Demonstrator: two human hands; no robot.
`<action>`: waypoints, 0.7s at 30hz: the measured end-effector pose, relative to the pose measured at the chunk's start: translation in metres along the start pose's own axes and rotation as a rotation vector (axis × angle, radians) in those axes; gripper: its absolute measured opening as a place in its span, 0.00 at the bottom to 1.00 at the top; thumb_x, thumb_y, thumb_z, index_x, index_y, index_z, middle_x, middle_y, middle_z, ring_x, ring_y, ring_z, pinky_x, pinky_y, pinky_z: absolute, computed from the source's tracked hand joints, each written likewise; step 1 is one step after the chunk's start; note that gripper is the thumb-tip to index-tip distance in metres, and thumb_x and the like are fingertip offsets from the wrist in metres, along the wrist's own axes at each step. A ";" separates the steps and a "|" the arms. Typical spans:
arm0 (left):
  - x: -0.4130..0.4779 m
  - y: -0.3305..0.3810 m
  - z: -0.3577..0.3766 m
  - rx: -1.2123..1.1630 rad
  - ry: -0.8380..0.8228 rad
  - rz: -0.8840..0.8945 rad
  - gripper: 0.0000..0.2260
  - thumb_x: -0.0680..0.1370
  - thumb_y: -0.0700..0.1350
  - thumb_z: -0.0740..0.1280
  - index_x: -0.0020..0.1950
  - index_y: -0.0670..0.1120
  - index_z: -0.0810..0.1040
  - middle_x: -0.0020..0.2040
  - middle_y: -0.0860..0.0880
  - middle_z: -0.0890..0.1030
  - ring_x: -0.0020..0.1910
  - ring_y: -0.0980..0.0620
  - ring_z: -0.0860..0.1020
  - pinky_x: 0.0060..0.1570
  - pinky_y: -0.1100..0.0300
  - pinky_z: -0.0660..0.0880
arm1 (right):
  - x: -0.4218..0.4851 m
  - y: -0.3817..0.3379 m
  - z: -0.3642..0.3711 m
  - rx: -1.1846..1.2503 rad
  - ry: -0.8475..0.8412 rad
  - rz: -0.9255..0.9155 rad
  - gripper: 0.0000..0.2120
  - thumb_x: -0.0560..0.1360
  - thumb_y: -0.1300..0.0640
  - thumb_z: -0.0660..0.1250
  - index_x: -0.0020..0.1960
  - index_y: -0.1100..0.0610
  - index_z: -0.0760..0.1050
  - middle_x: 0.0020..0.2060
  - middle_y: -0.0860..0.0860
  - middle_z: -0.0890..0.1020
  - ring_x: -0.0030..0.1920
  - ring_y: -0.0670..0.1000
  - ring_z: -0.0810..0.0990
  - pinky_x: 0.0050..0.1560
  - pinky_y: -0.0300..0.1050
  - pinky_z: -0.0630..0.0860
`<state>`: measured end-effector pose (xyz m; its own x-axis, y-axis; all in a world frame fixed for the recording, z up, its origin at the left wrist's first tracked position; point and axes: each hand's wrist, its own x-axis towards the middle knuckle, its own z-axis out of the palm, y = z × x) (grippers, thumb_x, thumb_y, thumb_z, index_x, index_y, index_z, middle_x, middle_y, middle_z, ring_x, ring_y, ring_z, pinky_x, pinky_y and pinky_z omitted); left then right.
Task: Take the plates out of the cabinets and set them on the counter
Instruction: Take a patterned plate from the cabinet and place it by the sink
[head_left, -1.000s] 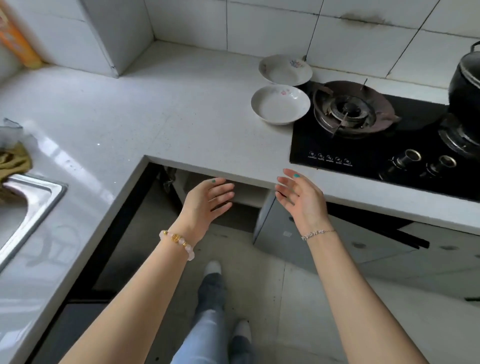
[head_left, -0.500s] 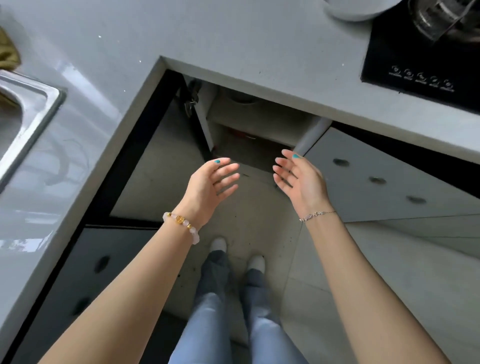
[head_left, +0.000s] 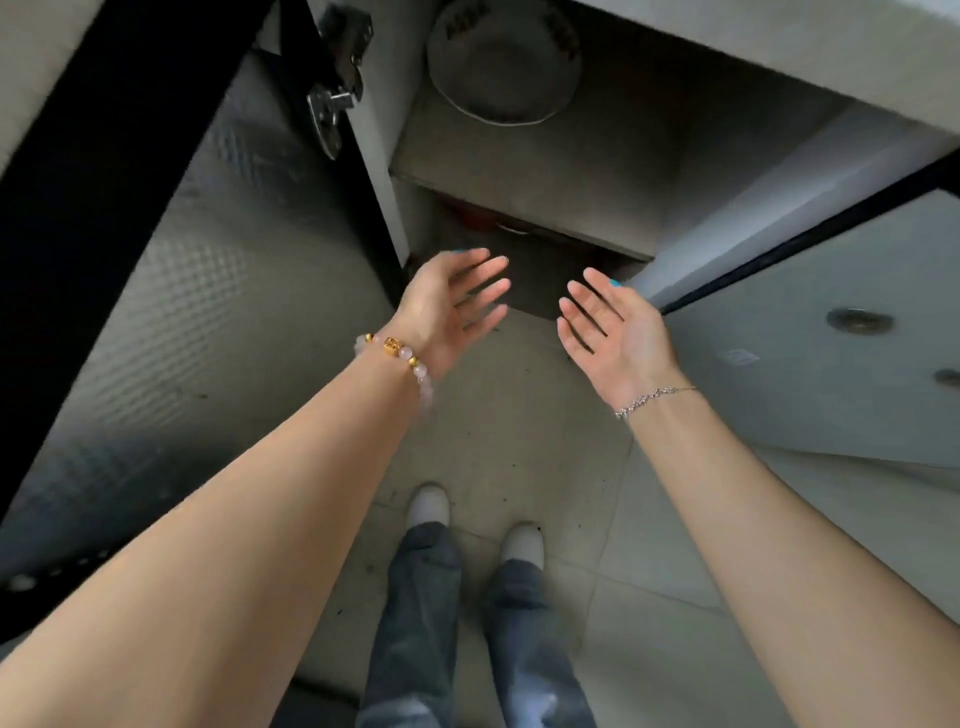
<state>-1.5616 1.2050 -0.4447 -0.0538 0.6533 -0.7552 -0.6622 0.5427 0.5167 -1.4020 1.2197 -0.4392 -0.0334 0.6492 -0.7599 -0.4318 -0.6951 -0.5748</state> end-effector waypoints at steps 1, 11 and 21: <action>0.012 0.002 -0.002 -0.031 -0.007 -0.012 0.10 0.81 0.46 0.55 0.51 0.46 0.75 0.52 0.50 0.81 0.52 0.50 0.79 0.54 0.55 0.75 | 0.010 0.000 0.002 -0.004 0.002 0.002 0.11 0.79 0.55 0.57 0.53 0.55 0.77 0.46 0.50 0.82 0.48 0.48 0.81 0.49 0.42 0.78; 0.135 0.049 0.010 -0.055 -0.038 0.071 0.15 0.82 0.47 0.53 0.63 0.42 0.72 0.52 0.46 0.79 0.53 0.49 0.77 0.59 0.51 0.72 | 0.099 -0.007 0.028 0.000 -0.070 -0.056 0.12 0.80 0.55 0.56 0.51 0.55 0.78 0.46 0.51 0.83 0.49 0.50 0.81 0.48 0.43 0.77; 0.237 0.068 0.040 -0.037 0.027 0.221 0.17 0.81 0.44 0.58 0.68 0.40 0.69 0.57 0.46 0.77 0.62 0.45 0.75 0.33 0.58 0.79 | 0.145 -0.034 0.029 0.096 -0.159 -0.171 0.12 0.80 0.55 0.55 0.49 0.55 0.78 0.45 0.51 0.82 0.47 0.49 0.80 0.47 0.43 0.76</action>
<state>-1.5899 1.4177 -0.5721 -0.2200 0.7397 -0.6360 -0.6588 0.3682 0.6561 -1.4183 1.3465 -0.5209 -0.0906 0.8005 -0.5924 -0.5269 -0.5433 -0.6536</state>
